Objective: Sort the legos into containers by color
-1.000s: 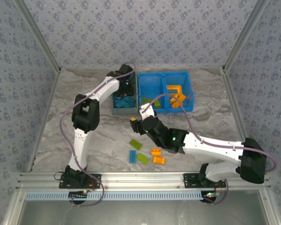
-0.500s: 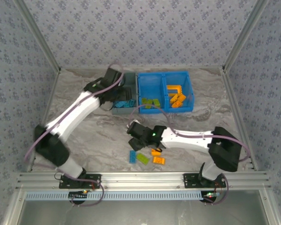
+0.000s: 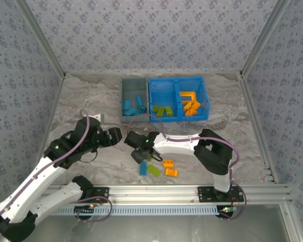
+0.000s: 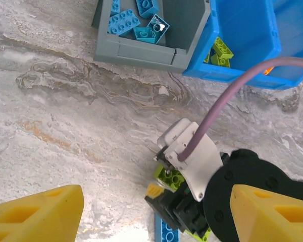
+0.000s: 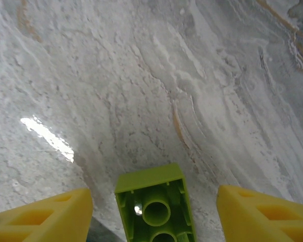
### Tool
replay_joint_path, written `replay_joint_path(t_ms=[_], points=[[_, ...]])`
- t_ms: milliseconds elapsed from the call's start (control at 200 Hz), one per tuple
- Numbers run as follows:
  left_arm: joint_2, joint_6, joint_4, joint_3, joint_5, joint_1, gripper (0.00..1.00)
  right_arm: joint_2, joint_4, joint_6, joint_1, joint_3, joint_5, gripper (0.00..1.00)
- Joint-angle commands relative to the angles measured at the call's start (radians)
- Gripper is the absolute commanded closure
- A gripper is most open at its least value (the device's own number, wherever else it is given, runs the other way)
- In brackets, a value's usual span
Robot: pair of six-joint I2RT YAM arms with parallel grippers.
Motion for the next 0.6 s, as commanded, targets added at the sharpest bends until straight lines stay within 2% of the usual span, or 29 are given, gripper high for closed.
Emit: replay_joint_path(t_ms=[0,140,265,445,595], points=[[-0.03,-0.033,-0.038,0.002,0.028,-0.006,0.24,0.021,-0.043,0.021,-0.002,0.015,0.032,0.35],[-0.034,-0.034,-0.036,-0.001,0.047,-0.006,0.25,0.035,-0.041,0.031,-0.007,0.001,0.039,0.53],[-0.033,-0.031,-0.014,-0.009,0.081,-0.006,0.24,0.029,-0.031,0.04,-0.009,-0.02,0.057,0.61],[-0.027,-0.038,0.088,-0.057,0.172,-0.014,0.24,0.007,-0.03,0.041,-0.024,-0.03,0.08,0.68],[0.009,-0.067,0.198,-0.074,0.185,-0.067,0.24,-0.101,-0.078,0.038,-0.052,-0.019,0.14,0.71]])
